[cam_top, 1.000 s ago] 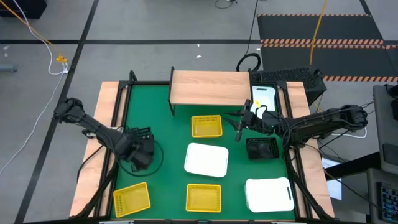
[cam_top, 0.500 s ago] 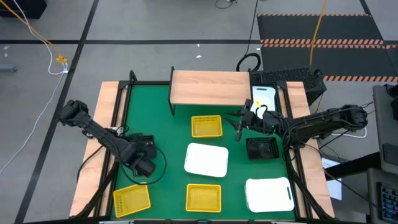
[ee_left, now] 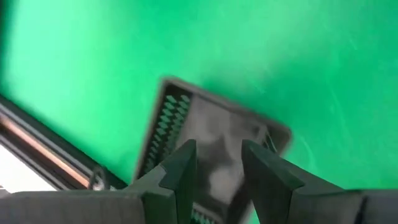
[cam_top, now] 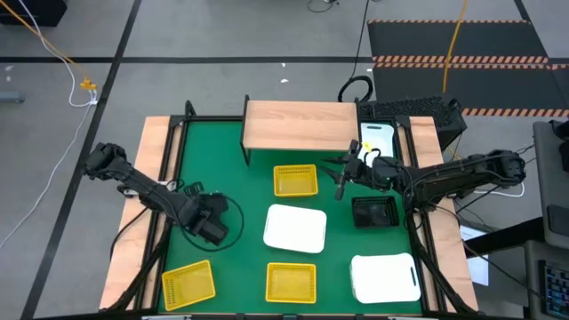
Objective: Stack baskets on shelf by color
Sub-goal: Stack the right black bin on top of the left black bin
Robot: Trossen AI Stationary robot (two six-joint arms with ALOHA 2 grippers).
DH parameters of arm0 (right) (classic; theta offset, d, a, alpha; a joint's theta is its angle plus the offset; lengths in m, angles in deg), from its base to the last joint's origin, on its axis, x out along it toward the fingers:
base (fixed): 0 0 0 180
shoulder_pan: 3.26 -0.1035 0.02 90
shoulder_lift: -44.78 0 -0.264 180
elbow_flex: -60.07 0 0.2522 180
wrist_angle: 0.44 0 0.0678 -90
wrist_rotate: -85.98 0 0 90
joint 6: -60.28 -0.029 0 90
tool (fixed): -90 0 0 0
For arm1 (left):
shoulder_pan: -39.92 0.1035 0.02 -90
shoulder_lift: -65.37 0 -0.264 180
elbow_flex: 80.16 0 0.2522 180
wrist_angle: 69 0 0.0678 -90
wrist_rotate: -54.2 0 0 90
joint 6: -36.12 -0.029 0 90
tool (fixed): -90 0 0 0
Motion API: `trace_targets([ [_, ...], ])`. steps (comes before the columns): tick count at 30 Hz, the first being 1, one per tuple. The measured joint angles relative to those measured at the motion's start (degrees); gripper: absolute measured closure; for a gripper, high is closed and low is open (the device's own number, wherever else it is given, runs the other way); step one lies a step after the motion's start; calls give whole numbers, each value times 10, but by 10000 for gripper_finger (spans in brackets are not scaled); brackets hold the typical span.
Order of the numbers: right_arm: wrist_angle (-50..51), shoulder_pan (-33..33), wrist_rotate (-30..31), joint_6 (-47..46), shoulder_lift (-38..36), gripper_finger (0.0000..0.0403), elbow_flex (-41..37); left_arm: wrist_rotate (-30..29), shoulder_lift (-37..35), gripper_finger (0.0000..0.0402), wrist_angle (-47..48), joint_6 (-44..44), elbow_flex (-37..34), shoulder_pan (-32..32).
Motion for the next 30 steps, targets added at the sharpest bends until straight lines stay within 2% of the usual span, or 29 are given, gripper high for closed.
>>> trace_targets([
  [4,113,10,0,-15,0,302,38,-69,0,270,-6,14,0,1],
  [9,164,14,0,-39,0,302,61,-132,0,270,-62,-2,0,1],
  [11,200,14,0,-55,0,302,71,-176,0,270,-100,-10,0,1],
  [14,255,14,-1,-78,0,302,82,-289,0,270,-199,-33,0,4],
  [16,269,14,0,-88,-1,302,85,-348,0,270,-297,-101,0,14],
  [17,271,14,0,-89,-7,302,85,-358,0,270,-356,-154,0,24],
  [19,269,12,2,-82,-26,302,85,-339,0,270,-474,-268,0,55],
  [21,273,7,38,-55,-61,302,86,-264,0,270,-585,-363,0,96],
  [23,297,3,107,-17,-105,302,94,-178,12,270,-690,-426,0,140],
  [26,321,2,189,16,-169,302,114,-66,42,270,-810,-490,0,196],
  [30,337,2,195,9,-236,302,117,57,119,270,-967,-508,1,264],
])
